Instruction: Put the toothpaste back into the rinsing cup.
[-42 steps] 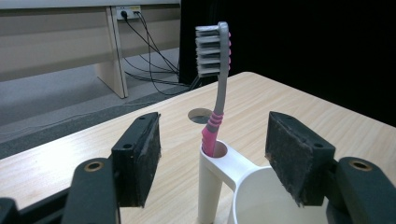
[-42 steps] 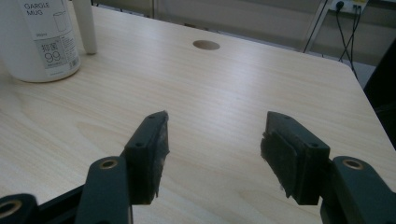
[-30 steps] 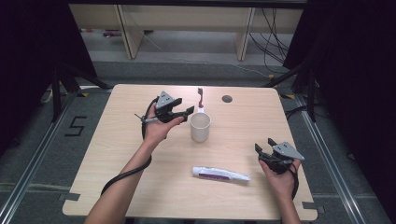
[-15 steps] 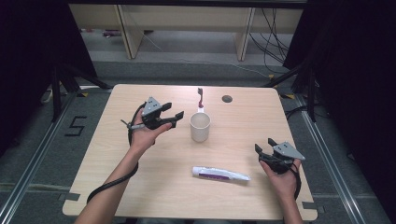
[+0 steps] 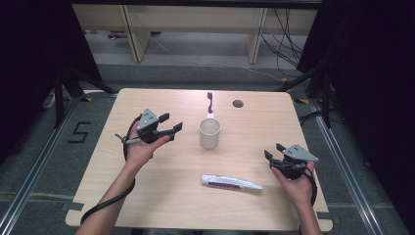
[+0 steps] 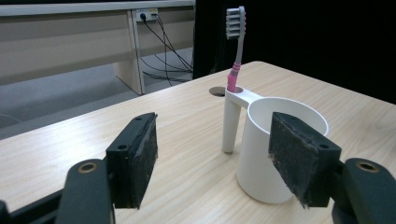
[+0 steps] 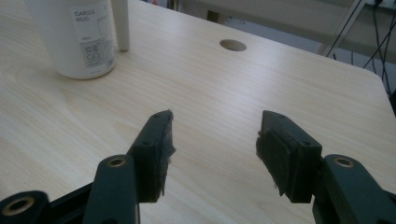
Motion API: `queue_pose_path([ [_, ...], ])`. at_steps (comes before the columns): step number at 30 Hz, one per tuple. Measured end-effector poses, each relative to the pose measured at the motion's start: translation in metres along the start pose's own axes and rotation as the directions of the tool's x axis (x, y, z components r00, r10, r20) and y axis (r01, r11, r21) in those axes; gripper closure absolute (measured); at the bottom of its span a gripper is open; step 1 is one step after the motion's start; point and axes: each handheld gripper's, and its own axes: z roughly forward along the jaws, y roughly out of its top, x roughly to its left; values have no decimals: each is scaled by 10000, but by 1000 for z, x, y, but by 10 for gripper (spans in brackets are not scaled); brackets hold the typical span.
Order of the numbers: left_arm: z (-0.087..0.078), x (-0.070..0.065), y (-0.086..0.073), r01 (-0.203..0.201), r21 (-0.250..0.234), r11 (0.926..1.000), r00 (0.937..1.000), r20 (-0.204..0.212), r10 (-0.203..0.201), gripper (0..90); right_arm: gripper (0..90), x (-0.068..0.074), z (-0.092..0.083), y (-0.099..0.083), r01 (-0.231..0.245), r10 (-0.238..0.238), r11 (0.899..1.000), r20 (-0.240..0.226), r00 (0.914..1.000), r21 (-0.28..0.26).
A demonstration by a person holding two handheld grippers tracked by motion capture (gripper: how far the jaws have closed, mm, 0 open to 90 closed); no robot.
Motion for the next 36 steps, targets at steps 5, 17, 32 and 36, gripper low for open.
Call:
queue_pose_path([
  [5,-8,-1,-5,-7,4,10000,10000,-80,7,325,463,-2,-1,4,90,-83,9992,-180,9998,386],
  [17,-46,-5,-30,85,78,9999,9997,-218,-84,322,467,2,-2,27,1395,-863,9471,-1893,9781,2889],
  [32,-81,-5,-67,223,237,9995,9953,-947,-200,322,487,8,12,48,3802,-1820,7499,-3838,9053,5413],
  [36,-85,-6,-70,158,190,9997,9952,-966,-139,322,488,8,11,48,3549,-1604,7506,-3673,9161,5573],
])
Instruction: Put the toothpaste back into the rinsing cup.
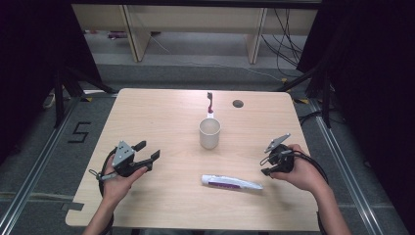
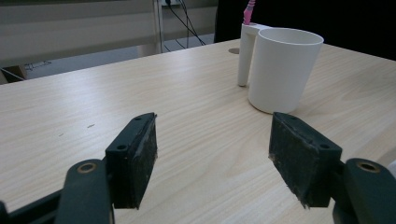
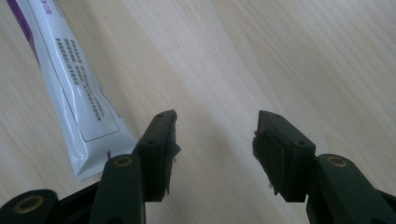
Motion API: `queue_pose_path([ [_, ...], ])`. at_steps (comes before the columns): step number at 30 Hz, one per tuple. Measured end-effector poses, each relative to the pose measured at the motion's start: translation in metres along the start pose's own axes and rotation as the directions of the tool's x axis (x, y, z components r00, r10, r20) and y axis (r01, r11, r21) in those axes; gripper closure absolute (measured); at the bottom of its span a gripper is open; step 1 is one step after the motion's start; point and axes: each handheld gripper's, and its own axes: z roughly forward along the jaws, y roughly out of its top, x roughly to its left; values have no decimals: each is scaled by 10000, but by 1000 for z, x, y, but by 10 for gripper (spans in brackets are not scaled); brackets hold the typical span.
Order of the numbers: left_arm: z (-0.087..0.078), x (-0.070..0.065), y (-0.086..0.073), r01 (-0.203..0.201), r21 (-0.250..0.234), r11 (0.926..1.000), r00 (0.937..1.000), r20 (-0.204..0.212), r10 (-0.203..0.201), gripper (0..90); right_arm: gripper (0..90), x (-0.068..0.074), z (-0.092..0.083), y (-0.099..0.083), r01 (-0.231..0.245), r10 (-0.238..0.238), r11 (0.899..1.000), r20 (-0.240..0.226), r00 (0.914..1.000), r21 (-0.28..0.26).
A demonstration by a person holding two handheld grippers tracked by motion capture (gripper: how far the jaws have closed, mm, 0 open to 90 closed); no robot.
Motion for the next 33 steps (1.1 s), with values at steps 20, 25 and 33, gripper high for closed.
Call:
queue_pose_path([
  [20,4,-18,3,-204,-80,9998,9970,745,209,323,474,27,-8,8,1016,-950,9907,-745,9927,904],
  [25,6,-19,2,-218,13,9998,9968,771,217,323,464,36,-3,19,1587,-1429,9804,-1336,9807,1167],
  [33,6,-19,1,-268,97,9996,9969,738,260,322,445,50,15,47,3123,-2806,9331,-1819,9424,1784],
])
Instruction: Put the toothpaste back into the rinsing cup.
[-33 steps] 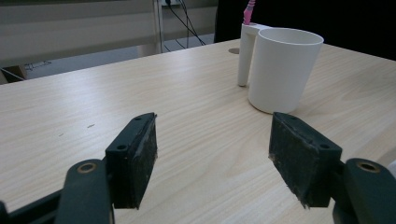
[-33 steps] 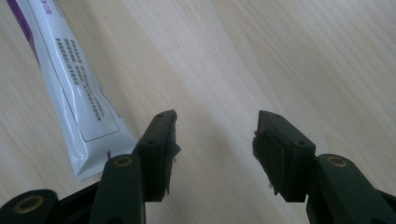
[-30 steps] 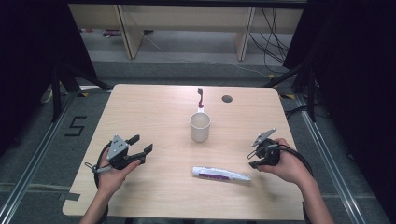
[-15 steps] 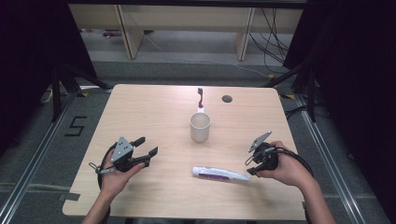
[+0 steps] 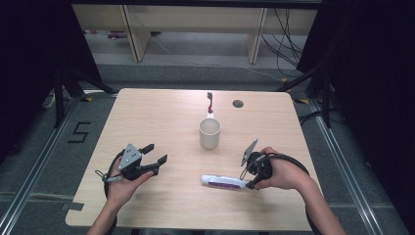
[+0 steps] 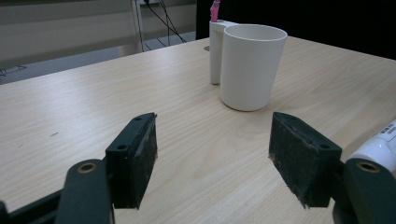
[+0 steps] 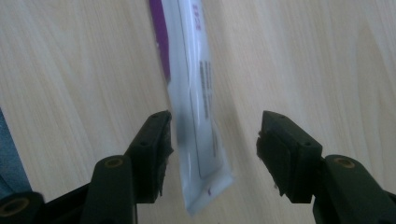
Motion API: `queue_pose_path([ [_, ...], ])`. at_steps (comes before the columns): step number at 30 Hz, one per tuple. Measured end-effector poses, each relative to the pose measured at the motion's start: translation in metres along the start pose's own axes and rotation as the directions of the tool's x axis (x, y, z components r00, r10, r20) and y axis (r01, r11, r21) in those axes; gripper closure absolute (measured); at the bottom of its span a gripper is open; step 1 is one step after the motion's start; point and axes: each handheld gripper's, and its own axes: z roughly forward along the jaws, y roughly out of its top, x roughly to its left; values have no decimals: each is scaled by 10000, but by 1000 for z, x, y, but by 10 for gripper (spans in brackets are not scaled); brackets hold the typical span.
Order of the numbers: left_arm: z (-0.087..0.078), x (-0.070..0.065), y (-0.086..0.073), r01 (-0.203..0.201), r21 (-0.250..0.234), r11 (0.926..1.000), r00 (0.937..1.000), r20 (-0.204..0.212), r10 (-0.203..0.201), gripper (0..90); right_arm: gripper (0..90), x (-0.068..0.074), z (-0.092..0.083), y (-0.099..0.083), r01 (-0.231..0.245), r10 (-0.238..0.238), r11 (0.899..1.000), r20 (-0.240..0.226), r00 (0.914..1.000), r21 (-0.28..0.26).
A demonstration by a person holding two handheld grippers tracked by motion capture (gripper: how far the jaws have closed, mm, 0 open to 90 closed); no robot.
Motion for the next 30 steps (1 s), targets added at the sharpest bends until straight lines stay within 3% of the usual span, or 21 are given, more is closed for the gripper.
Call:
queue_pose_path([
  [3,1,0,-2,37,-18,10000,10000,63,-37,322,446,2,3,13,297,-297,9994,-15,9996,176],
  [4,1,0,-2,17,58,10000,10000,30,-17,321,446,4,4,17,149,-150,9993,23,9999,333],
  [6,2,-1,-3,26,56,10000,10000,60,-26,321,447,2,7,25,634,-629,9975,-143,9979,314],
  [9,2,-1,-3,25,40,10000,10000,67,-26,321,451,3,12,33,689,-684,9962,-127,9976,530],
  [12,2,-1,-3,14,0,10000,10000,85,-14,321,453,2,17,39,1170,-1160,9917,-222,9930,538],
  [13,1,-1,-3,12,14,10000,10000,88,-12,321,453,4,18,40,921,-906,9938,-271,9955,630],
  [16,2,-1,-3,12,39,10000,10000,89,-13,321,455,4,22,43,1365,-1344,9881,-331,9904,708],
  [18,2,-1,-3,16,84,10000,10000,92,-17,321,456,8,23,45,1058,-1030,9902,-352,9941,917],
  [24,2,-2,-4,9,57,10000,9999,150,-10,320,460,7,30,50,1578,-1529,9811,-506,9869,1123],
  [25,2,-2,-4,15,71,10000,9999,135,-16,320,461,8,31,51,1468,-1427,9831,-446,9888,1092],
  [26,2,-2,-4,21,82,10000,9999,128,-22,320,463,7,32,52,1724,-1681,9785,-466,9847,1135],
  [27,2,-2,-4,11,99,10000,9999,116,-12,320,463,9,32,52,1375,-1331,9822,-428,9902,1280],
  [28,2,-2,-4,1,104,9999,9999,114,-2,320,464,7,33,52,1619,-1571,9801,-500,9863,1146],
  [29,3,-1,-4,13,30,10000,9998,179,-13,320,464,9,33,53,1410,-1366,9815,-420,9897,1293],
  [30,2,-2,-4,10,40,10000,9999,166,-11,320,464,9,34,53,1486,-1442,9803,-431,9886,1304],
])
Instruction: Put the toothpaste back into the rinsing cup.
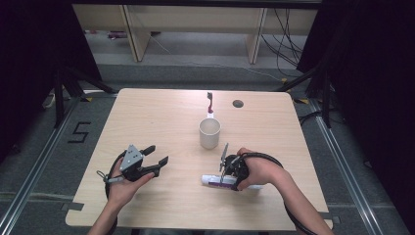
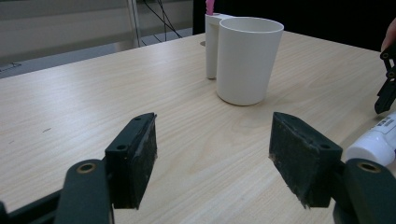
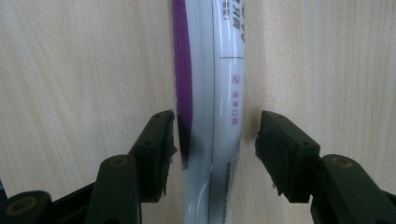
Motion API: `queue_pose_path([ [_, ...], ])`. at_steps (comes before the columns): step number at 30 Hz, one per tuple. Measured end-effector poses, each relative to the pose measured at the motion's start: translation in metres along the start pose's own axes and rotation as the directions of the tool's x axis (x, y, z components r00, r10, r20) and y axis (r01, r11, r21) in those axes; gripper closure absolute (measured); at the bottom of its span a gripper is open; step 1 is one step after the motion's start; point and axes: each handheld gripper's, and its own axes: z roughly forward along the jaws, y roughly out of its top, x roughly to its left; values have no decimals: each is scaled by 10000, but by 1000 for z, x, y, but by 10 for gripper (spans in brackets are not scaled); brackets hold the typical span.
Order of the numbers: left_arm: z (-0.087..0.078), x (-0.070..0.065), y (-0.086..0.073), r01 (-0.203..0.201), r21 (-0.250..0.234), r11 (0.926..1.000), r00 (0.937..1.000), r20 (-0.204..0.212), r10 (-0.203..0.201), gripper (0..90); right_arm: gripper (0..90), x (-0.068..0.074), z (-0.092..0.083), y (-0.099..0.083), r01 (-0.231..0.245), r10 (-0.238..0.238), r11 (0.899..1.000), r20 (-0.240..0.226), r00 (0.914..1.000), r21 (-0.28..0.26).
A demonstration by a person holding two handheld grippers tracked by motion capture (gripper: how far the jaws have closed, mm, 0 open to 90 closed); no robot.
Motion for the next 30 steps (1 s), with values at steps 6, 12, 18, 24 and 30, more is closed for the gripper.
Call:
queue_pose_path([
  [6,0,-1,0,-26,74,10000,10000,-45,27,319,465,0,1,6,127,-128,9998,66,9999,137],
  [12,0,0,0,-23,83,10000,10000,-31,23,318,467,-1,3,13,388,-390,9990,50,9992,242],
  [18,0,0,-1,-22,72,10000,10000,-27,22,317,474,-2,4,20,475,-470,9984,-146,9988,301],
  [24,0,0,-1,-39,73,10000,10000,-34,39,317,488,-2,7,23,508,-496,9973,-230,9985,526],
  [30,0,0,-1,-39,75,10000,10000,-29,39,316,503,-2,9,24,569,-559,9969,-200,9982,537],
])
